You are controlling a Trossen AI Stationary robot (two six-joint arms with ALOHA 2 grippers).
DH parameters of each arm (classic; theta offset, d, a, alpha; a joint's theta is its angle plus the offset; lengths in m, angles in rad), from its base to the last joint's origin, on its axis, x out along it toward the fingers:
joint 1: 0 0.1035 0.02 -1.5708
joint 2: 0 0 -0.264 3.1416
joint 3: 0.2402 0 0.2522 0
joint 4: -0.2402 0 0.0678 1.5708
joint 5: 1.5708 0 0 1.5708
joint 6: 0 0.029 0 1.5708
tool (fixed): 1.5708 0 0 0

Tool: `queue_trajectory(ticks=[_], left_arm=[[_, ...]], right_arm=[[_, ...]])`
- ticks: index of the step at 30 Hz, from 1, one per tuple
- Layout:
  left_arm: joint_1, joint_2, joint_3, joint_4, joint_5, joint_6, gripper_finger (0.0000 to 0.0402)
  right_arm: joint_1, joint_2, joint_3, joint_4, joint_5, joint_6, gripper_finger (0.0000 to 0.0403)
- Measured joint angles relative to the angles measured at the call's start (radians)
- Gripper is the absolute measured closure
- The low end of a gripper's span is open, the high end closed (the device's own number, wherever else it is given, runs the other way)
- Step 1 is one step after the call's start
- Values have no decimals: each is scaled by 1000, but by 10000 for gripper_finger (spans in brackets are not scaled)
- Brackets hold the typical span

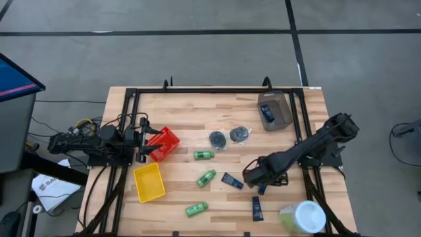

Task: Pick & Place Travel size toiletries
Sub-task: Put the shaving cream into the black bin

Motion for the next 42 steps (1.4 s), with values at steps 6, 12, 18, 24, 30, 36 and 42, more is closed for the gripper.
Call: queue_trajectory(ticks=[6,12,18,24,30,36,42], left_arm=[[0,0,0,4,0,0,160],[0,0,0,4,0,0,160],[0,0,0,4,0,0,160],[0,0,0,4,0,0,160],[0,0,0,4,0,0,160],[0,0,0,6,0,0,160],[0,0,0,12,0,0,160]], right_arm=[[-1,71,0,24,-28,24,82],[-2,99,-44,136,-52,32,83],[-3,72,-137,274,-67,63,94],[-49,41,-151,189,-48,-36,136],[-112,53,-152,192,-71,-153,176],[-153,54,-152,182,-68,-242,220],[-183,54,-153,175,-69,-341,256]])
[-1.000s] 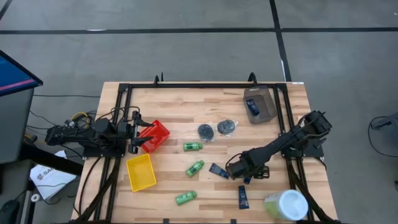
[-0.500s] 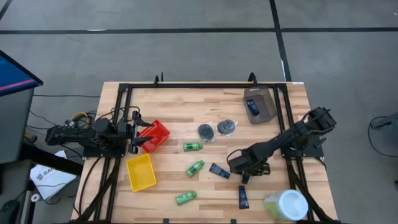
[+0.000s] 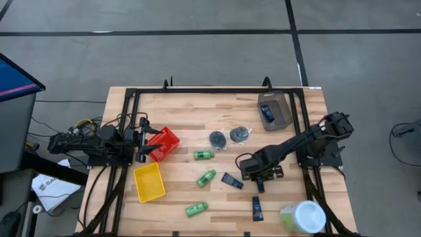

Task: Pick & Place Travel size toiletries
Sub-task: Put the shaving cream into the black bin

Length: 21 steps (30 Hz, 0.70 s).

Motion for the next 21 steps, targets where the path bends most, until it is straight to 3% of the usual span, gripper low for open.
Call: queue_trajectory(ticks=[7,12,15,21], left_arm=[[0,0,0,2,0,0,160],[0,0,0,7,0,0,160],[0,0,0,7,0,0,160],[0,0,0,8,0,0,160]], right_arm=[[-38,-10,-2,-2,6,-107,270],[-87,-62,-6,-31,81,-185,269],[-135,-100,-11,-68,129,-237,270],[-278,-200,7,-60,108,-413,277]])
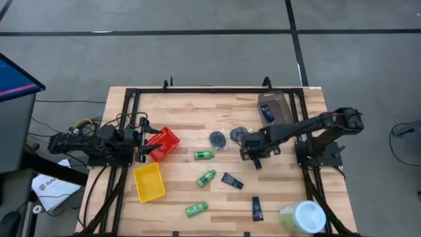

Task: Pick & Place Travel size toiletries
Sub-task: Put the shaving cream into the black bin

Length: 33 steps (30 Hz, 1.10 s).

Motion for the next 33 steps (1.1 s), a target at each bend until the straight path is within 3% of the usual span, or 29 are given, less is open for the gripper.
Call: queue_trajectory(ticks=[15,19,27,33], left_arm=[[0,0,0,4,0,0,160],[0,0,0,5,0,0,160],[0,0,0,6,0,0,160],[0,0,0,6,0,0,160]], right_arm=[[-449,-132,253,-103,-2,-496,284],[-563,-118,360,-220,71,-625,285],[-739,-42,447,-389,212,-705,285],[-788,66,448,-467,282,-719,285]])
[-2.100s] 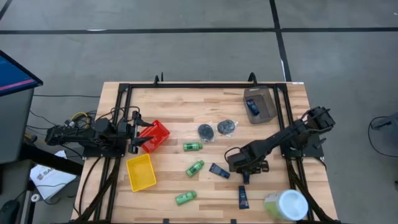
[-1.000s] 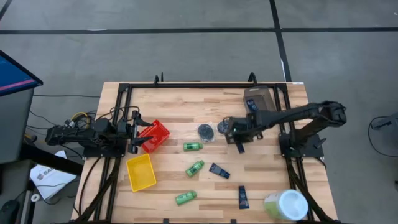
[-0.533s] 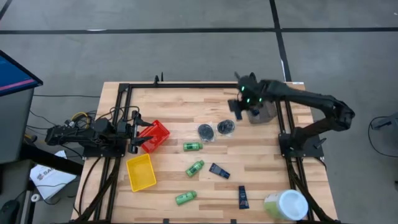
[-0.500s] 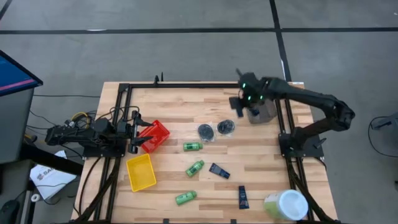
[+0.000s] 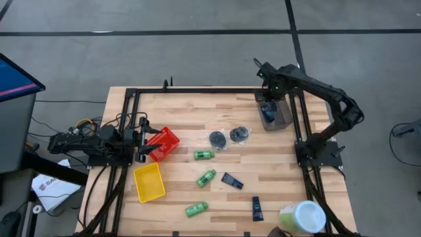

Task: Pick & Place Travel size toiletries
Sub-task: Put the shaving cream into the black bin

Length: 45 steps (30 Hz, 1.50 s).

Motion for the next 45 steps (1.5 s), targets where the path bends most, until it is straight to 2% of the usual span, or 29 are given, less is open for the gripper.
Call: queue_trajectory(ticks=[17,32,38,45], left_arm=[[0,0,0,0,0,0,160],[0,0,0,0,0,0,160],[0,0,0,0,0,0,160],[0,0,0,0,0,0,160]], right_arm=[[8,249,0,-105,262,86,273],[11,297,0,-106,284,77,225],[11,297,0,-107,283,62,191],[31,236,0,-110,249,24,154]])
